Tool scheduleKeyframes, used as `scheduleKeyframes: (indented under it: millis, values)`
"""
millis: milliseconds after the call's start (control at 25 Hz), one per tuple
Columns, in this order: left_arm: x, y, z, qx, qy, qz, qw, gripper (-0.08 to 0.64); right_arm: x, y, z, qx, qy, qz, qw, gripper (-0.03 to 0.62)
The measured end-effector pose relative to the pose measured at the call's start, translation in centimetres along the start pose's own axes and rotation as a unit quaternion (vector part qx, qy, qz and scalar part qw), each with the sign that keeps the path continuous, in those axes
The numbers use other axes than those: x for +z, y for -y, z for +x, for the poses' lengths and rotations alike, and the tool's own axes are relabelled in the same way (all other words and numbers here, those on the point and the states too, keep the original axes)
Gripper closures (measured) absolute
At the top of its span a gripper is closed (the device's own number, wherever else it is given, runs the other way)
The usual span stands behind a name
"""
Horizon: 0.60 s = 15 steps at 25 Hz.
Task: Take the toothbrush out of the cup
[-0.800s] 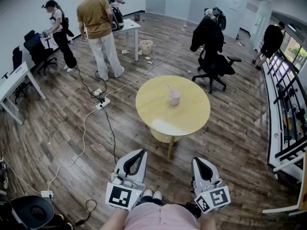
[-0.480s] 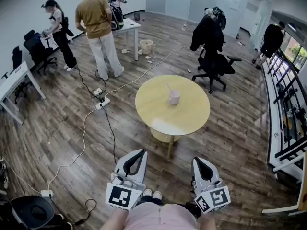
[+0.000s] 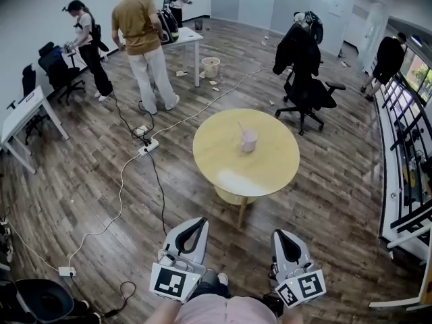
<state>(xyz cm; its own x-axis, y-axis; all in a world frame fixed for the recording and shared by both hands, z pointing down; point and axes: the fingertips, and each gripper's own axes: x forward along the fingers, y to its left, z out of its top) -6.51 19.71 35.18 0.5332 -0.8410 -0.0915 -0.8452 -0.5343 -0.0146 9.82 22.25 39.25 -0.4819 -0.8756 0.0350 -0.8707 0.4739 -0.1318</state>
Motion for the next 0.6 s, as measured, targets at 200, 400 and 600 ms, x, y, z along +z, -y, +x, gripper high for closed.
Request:
scheduleKeyframes:
  millis: [200,400,600]
  values:
    - [-1.6,-0.9,1.3,-0.002,-0.016,-0.012,0.9998,0.563,-0.6,1.0,1.7,-0.002,-0.009,0.007,1.0,0.586]
    - [-2.9,-3.8,5.2,-0.013,-0.023,-0.025,0.9994,0.563,-1.0,2.6,6.0,-0.012,-0.022,0.009,1.0,0.586]
    - [-2.7,-7.0,10.4,-0.034,-0.017,-0.028,0.9989,0.563,-0.5,3.8,11.0,-0.021,-0.026,0.012,0.999,0.586]
